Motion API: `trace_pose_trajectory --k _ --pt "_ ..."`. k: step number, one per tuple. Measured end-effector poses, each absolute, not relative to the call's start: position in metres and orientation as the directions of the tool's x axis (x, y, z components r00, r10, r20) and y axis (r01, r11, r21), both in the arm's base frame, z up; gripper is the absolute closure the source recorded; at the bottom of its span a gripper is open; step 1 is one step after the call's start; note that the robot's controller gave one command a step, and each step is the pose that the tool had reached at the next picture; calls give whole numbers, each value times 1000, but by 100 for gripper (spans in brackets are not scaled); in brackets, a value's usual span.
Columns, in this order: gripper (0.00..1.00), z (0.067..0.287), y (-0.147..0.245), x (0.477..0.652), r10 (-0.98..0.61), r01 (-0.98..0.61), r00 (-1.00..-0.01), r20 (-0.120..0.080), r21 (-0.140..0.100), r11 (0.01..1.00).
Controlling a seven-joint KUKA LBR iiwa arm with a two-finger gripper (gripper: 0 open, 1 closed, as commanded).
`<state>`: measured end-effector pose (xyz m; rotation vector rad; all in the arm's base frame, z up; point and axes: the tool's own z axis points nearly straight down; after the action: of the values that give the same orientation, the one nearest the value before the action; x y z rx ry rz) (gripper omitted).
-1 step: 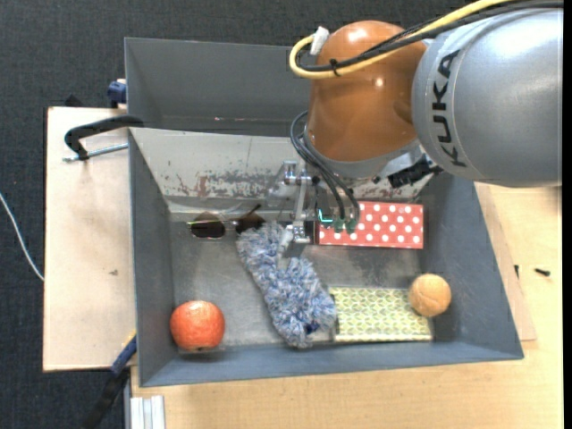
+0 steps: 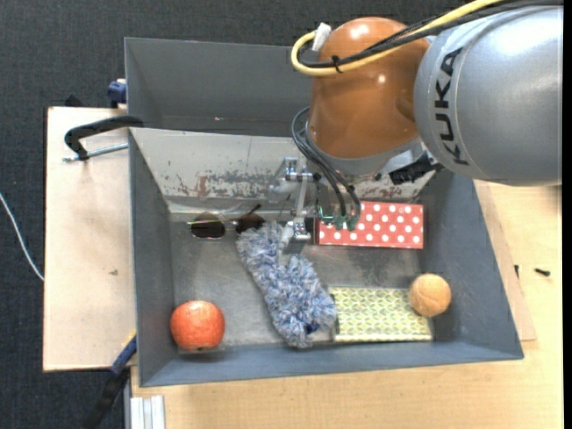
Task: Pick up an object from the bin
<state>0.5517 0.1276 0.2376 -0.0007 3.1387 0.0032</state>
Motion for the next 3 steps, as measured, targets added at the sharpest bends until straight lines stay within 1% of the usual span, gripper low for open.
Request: trace_pose_trajectory --k 1,2,3 --pt "0 191 128 548 -5 -5 -1000 -8 3 1000" --pt "100 77 124 537 160 160 -987 -11 7 987" --pt "100 77 124 537 160 160 -987 -11 7 987"
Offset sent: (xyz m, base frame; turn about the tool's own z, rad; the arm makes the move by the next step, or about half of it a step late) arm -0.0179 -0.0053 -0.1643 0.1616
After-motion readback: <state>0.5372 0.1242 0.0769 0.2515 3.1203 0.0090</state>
